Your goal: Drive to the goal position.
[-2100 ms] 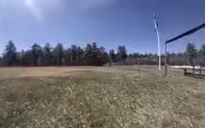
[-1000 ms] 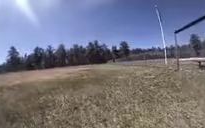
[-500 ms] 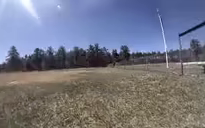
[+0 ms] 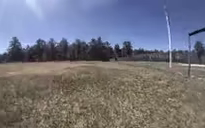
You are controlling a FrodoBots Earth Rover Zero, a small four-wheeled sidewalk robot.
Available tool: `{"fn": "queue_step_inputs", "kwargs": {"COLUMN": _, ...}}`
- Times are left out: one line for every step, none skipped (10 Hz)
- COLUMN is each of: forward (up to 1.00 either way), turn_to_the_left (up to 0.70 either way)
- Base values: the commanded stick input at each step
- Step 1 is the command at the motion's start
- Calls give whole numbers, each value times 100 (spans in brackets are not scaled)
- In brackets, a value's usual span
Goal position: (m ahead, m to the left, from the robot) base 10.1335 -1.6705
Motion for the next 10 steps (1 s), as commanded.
{"fn": "queue_step_inputs", "kwargs": {"forward": 70, "turn_to_the_left": 0}}
{"fn": "queue_step_inputs", "kwargs": {"forward": 70, "turn_to_the_left": 0}}
{"fn": "queue_step_inputs", "kwargs": {"forward": 70, "turn_to_the_left": 0}}
{"fn": "queue_step_inputs", "kwargs": {"forward": 70, "turn_to_the_left": 0}}
{"fn": "queue_step_inputs", "kwargs": {"forward": 70, "turn_to_the_left": -31}}
{"fn": "queue_step_inputs", "kwargs": {"forward": 70, "turn_to_the_left": -34}}
{"fn": "queue_step_inputs", "kwargs": {"forward": 70, "turn_to_the_left": -26}}
{"fn": "queue_step_inputs", "kwargs": {"forward": 70, "turn_to_the_left": -4}}
{"fn": "queue_step_inputs", "kwargs": {"forward": 70, "turn_to_the_left": 0}}
{"fn": "queue_step_inputs", "kwargs": {"forward": 70, "turn_to_the_left": 0}}
